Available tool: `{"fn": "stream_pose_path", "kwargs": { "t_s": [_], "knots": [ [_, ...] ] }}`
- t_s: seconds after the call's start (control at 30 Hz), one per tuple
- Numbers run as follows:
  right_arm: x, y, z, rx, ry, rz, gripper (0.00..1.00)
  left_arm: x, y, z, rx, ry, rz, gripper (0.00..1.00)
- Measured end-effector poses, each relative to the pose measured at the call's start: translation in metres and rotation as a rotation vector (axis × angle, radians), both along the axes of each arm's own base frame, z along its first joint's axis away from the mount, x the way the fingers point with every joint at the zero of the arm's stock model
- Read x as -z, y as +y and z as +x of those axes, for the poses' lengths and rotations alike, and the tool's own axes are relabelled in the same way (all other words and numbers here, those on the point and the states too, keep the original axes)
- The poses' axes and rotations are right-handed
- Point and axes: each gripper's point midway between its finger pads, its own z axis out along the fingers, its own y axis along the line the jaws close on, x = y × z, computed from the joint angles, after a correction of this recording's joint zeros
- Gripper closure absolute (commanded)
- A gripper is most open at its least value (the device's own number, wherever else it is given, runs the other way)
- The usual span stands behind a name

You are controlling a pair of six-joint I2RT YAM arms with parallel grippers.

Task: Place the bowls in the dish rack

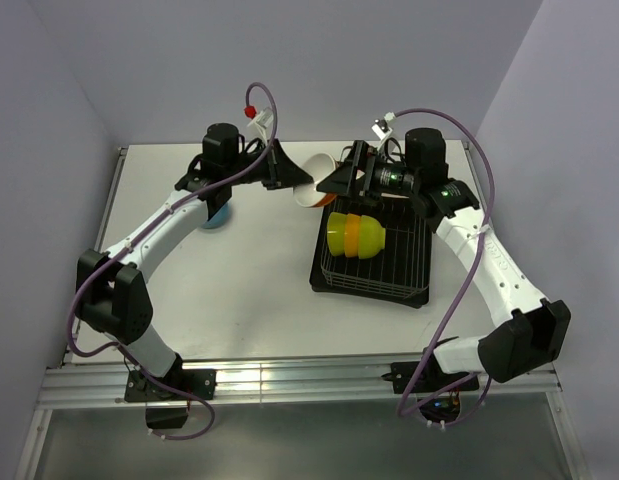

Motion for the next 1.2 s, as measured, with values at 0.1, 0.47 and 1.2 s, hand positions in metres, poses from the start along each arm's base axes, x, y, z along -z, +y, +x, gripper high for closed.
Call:
{"fn": "stream_pose_path", "kwargs": {
  "t_s": [0.1,0.47,1.2],
  "knots": [
    [-0.002,0.001,0.0,-0.005,-0.001,0.009,0.05,-0.001,0.0,-0.001,0.003,0.001,-0.004,1.0],
    [-0.003,0.003,-0.003,-0.022,0.014,0.024,0.78,0.003,-0.004,-0.003,0.006,0.007,-0.012,0.92],
    [0.009,-0.108,-0.007,0.214,-0.154,-0.302,1.0,-0.011,0.064,0.013,-0.137,-0.065,0.058,0.05]
  ]
}}
